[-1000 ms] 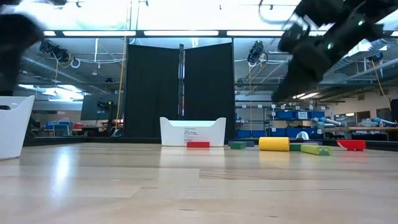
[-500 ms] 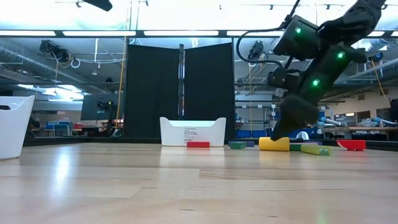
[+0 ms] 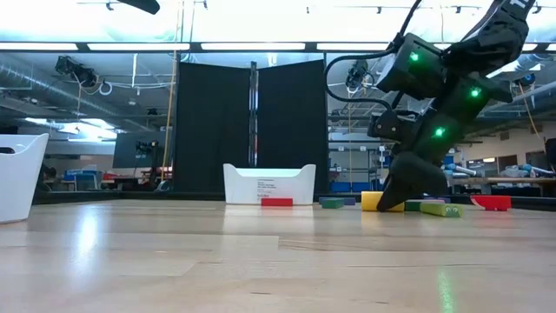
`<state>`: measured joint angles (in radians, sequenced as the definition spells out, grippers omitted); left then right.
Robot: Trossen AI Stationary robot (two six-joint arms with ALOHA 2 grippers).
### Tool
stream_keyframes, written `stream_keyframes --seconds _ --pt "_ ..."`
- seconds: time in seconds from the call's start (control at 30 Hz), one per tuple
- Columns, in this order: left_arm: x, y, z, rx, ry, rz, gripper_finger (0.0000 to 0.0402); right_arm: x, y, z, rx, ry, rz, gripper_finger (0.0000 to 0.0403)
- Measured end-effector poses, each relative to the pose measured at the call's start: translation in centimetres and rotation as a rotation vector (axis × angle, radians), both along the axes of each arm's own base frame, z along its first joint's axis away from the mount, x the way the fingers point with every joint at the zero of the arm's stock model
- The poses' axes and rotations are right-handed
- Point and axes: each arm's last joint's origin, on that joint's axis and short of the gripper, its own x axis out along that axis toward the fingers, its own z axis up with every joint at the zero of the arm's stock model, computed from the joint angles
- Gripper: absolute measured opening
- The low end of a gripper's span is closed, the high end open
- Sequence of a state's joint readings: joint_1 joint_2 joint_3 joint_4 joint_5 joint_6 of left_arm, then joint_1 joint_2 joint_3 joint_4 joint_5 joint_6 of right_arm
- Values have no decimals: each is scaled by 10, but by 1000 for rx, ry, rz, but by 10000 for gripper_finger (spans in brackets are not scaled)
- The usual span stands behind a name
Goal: Sort blocks by size
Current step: Put the yellow cylindrical block into the bottom white bin
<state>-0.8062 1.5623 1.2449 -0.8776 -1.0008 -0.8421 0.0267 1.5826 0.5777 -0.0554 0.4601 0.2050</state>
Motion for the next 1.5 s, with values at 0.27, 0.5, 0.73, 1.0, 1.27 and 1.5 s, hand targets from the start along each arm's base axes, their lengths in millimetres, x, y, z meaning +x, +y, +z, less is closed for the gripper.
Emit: stream_keyframes --seconds 0.27,0.5,0.73,1.0,1.27,1.5 --pt "0 0 1 14 -15 8 390 2 4 2 -14 -14 58 139" --pt "0 0 0 12 -16 10 390 5 13 17 -30 -100 134 139" --pt "0 1 2 49 -54 30 390 6 21 56 -60 -309 222 143" --pt "-5 0 8 129 -149 57 390 23 35 76 39 -605 379 142" --pt "-11 -4 15 127 -246 78 390 65 60 46 141 -797 437 142" --pt "7 -20 24 27 -259 -35 390 128 85 38 152 -833 532 142"
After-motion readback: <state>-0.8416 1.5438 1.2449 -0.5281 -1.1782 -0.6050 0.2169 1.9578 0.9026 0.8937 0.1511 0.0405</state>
